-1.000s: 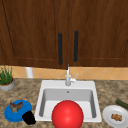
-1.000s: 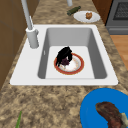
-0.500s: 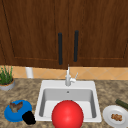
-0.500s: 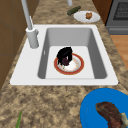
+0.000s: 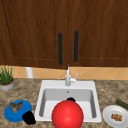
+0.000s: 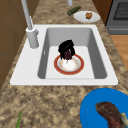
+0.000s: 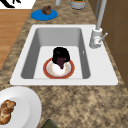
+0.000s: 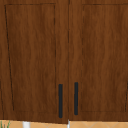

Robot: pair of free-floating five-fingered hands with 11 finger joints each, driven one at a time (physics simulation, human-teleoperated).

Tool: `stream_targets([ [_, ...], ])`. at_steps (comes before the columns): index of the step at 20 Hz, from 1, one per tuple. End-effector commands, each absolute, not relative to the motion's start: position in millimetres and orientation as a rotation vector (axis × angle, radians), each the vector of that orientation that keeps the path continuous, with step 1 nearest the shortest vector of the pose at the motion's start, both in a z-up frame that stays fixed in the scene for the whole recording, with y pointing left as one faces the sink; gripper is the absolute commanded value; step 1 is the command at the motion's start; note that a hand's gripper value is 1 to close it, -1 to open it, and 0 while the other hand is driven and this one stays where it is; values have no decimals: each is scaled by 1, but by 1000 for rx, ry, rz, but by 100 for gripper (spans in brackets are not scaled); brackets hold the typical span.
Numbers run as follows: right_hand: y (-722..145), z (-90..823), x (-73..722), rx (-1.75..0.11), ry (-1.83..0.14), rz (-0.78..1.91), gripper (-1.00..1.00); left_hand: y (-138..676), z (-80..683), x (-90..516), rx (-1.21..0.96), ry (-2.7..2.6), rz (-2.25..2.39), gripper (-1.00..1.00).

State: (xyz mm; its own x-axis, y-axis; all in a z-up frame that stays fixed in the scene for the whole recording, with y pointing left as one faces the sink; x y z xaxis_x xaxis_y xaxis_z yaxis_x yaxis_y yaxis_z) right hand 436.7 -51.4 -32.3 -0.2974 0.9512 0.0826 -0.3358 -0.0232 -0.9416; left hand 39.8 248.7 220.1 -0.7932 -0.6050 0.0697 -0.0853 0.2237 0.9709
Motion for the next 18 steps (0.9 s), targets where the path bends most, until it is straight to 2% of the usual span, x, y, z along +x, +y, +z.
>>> stream_targets([
  [1, -56, -2, 432, -774, -1165, 1558, 100, 249, 220, 40, 635, -2068, -1597, 0],
  [18, -121, 102, 412, -781, -1176, 1514, 100, 249, 220, 40, 635, -2068, -1597, 0],
])
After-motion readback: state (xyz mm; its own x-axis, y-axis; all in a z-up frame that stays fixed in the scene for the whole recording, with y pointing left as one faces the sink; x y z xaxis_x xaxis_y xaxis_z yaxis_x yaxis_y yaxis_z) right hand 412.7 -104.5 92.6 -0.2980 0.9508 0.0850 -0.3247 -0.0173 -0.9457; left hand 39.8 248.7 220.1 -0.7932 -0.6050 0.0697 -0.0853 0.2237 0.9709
